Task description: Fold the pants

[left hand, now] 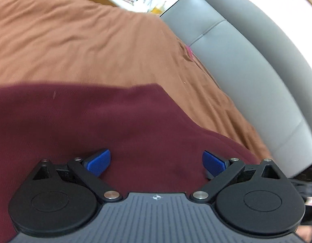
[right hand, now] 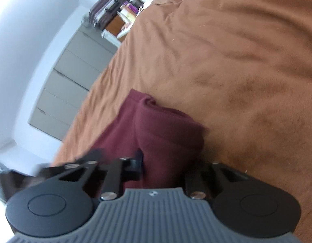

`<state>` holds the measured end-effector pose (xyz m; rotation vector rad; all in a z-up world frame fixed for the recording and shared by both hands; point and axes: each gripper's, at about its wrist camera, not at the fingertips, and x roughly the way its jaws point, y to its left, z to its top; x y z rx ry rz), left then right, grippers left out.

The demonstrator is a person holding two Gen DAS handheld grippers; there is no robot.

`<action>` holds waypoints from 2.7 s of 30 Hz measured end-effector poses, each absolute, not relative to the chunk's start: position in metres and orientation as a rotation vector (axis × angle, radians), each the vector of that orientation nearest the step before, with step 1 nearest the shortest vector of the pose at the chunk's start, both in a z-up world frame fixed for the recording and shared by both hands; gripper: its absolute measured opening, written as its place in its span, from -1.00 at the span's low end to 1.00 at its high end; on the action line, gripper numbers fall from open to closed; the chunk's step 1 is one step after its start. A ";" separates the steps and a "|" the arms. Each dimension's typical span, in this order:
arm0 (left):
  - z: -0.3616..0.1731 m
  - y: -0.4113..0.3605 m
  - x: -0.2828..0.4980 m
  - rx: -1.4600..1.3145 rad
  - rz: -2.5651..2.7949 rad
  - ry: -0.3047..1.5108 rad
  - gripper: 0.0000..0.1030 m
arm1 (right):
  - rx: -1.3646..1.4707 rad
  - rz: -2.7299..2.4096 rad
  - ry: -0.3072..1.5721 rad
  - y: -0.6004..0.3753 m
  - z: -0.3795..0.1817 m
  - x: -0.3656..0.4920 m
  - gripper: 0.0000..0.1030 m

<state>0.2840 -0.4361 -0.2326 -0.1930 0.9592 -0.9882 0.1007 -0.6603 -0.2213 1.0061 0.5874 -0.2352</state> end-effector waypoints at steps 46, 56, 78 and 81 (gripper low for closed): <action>-0.155 -0.238 0.190 -0.320 -0.826 0.880 1.00 | 0.320 0.030 0.530 -0.500 -0.086 0.131 -0.81; -0.091 -0.174 0.173 -0.270 -0.697 0.690 1.00 | 0.104 0.235 0.686 -0.413 -0.128 0.138 -0.81; -0.105 -0.101 0.160 -0.259 -0.559 0.789 1.00 | -0.161 0.226 0.726 -0.322 -0.188 0.113 -0.11; -0.099 -0.097 0.161 -0.238 -0.540 0.780 1.00 | -0.179 0.227 0.663 -0.318 -0.166 0.091 -0.11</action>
